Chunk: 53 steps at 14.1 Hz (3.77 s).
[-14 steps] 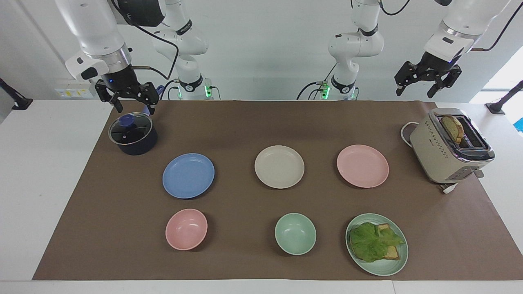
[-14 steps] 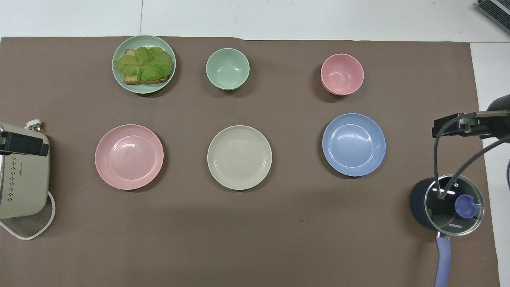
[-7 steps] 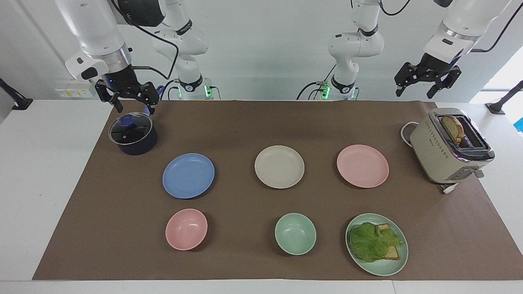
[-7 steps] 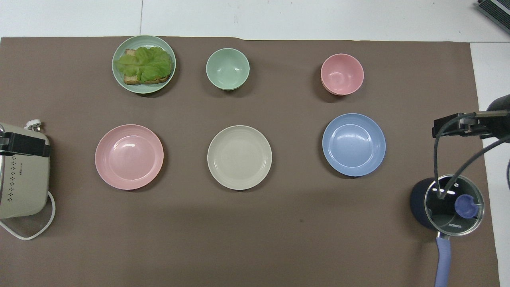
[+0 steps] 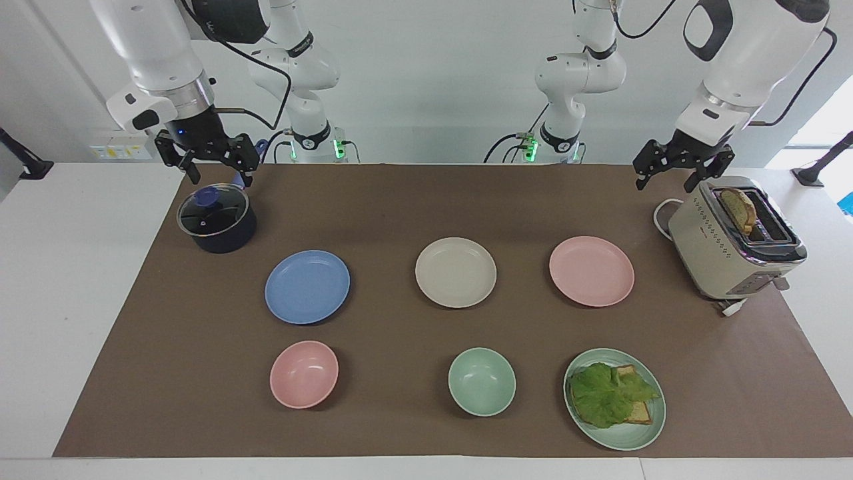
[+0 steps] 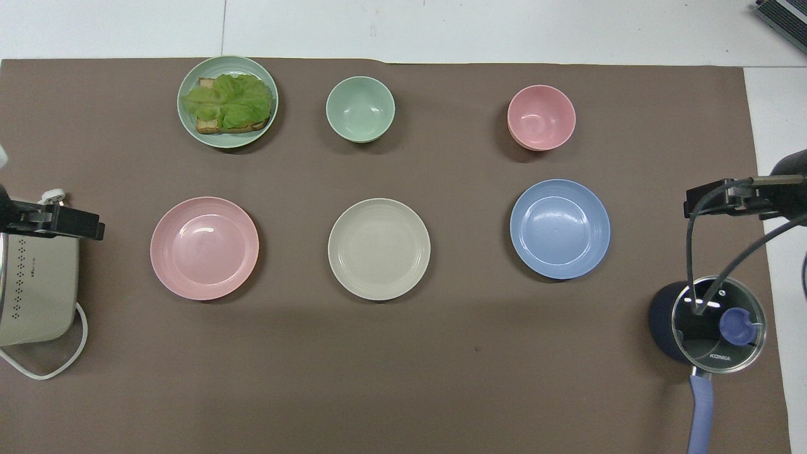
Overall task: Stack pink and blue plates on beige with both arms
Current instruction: 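Reach the left gripper to the pink plate rim and grasp it, then carry the pink plate with the left gripper onto the beige plate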
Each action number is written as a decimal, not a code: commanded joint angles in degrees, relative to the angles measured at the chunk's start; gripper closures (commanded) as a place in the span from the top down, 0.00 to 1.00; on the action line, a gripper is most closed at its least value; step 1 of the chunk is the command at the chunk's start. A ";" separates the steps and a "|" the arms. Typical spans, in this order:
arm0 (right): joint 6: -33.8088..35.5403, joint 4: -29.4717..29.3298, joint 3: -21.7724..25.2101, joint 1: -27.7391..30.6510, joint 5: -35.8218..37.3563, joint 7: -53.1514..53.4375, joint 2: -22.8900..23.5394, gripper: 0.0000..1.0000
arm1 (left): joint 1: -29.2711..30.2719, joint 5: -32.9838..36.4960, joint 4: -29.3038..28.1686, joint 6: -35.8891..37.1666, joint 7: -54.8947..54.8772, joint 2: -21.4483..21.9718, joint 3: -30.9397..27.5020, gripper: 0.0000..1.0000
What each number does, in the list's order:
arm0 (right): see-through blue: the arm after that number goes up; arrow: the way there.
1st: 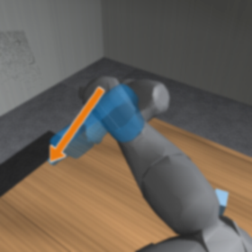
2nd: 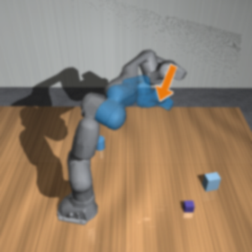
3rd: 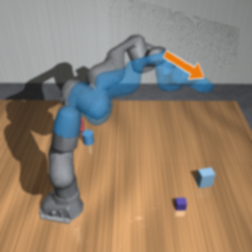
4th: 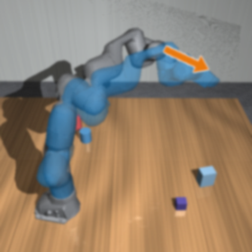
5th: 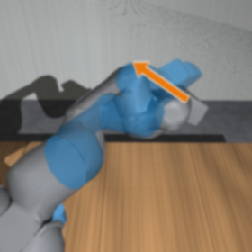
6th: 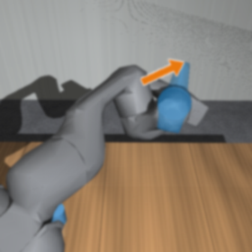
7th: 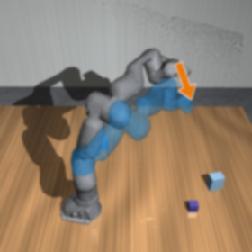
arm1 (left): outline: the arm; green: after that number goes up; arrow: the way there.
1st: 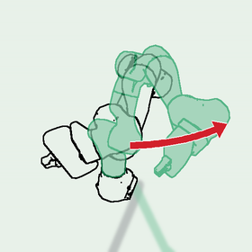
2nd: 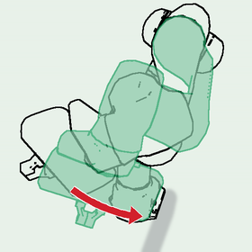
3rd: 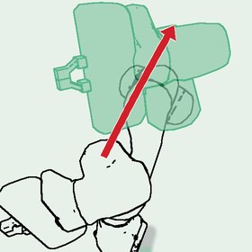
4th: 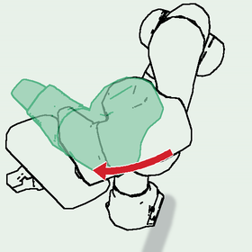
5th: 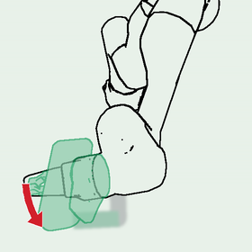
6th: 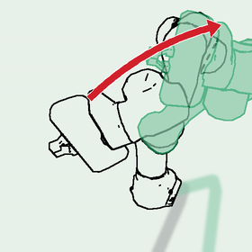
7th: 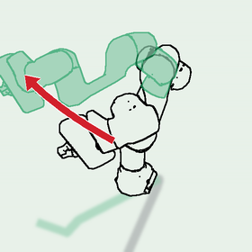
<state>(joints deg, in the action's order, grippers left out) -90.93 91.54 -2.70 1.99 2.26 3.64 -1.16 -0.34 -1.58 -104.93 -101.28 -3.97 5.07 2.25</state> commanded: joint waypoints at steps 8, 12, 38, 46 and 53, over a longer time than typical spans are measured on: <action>-0.39 0.57 -0.20 0.29 0.11 1.02 -0.68 1.00 | 2.97 0.52 -14.76 -24.11 -0.60 -8.49 0.03 1.00; -0.39 0.57 -0.20 0.38 0.11 1.02 -0.68 1.00 | 2.97 0.52 -18.73 -31.86 -2.80 -12.53 0.03 1.00; -0.39 0.57 -0.20 0.56 0.11 1.02 -0.77 1.00 | 2.10 -1.84 -1.59 -11.84 3.05 -10.97 1.26 0.00; -0.39 0.66 -0.20 0.65 0.11 0.93 -0.77 1.00 | -15.72 -2.20 -4.92 -19.37 25.29 -11.13 1.53 0.00; -0.30 1.54 -0.11 0.91 0.11 0.49 -1.30 1.00 | -22.77 -2.20 -14.77 -32.65 30.24 -11.22 1.44 0.00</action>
<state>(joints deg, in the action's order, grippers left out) -90.95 91.66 -2.50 2.15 2.26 3.66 -1.17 -21.10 -3.31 -116.53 -129.70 24.79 -6.96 4.78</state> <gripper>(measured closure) 0.000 0.952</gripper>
